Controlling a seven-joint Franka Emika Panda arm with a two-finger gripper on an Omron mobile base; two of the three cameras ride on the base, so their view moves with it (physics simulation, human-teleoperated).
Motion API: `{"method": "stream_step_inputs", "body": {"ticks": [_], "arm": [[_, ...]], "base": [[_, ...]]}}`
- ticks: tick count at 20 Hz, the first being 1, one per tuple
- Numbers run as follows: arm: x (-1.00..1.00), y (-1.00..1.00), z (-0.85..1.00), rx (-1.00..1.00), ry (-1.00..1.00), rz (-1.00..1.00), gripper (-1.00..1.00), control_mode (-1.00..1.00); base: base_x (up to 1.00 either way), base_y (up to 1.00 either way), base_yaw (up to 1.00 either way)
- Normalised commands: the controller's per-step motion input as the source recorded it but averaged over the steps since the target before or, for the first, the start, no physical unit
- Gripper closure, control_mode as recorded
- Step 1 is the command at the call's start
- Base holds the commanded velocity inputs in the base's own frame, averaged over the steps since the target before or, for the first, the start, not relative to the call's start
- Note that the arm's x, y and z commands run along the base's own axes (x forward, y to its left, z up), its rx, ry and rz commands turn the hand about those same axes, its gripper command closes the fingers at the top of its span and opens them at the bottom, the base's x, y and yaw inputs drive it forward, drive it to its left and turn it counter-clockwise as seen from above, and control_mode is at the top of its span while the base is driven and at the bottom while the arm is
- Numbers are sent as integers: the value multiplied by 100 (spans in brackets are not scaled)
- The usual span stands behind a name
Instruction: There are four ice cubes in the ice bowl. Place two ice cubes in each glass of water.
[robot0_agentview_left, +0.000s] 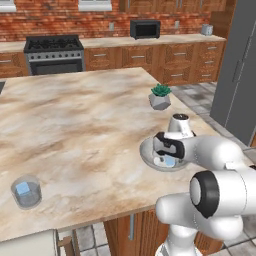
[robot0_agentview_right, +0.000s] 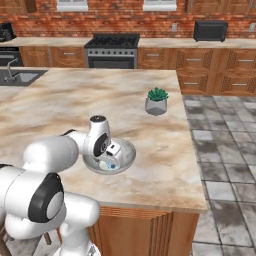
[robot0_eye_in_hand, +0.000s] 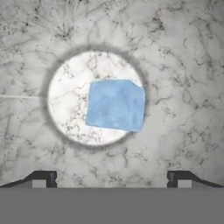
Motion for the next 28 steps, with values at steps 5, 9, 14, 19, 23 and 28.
{"method": "stream_step_inputs", "body": {"ticks": [5, 9, 14, 19, 23, 28], "arm": [[22, -1, -15, -1, 0, -2, -100, -100], [19, -5, -9, 0, 0, -2, -100, -100], [10, -16, -4, 0, 0, -2, -100, -100], [7, -4, -6, -1, 0, -3, -100, -100], [8, 0, -11, -2, 0, -4, -100, -100], [2, 0, -12, -3, 0, -4, -100, -100]], "base": [[0, 0, 0], [0, 0, 0], [0, 0, 0], [0, 0, 0], [0, 0, 0], [0, 0, 0]]}}
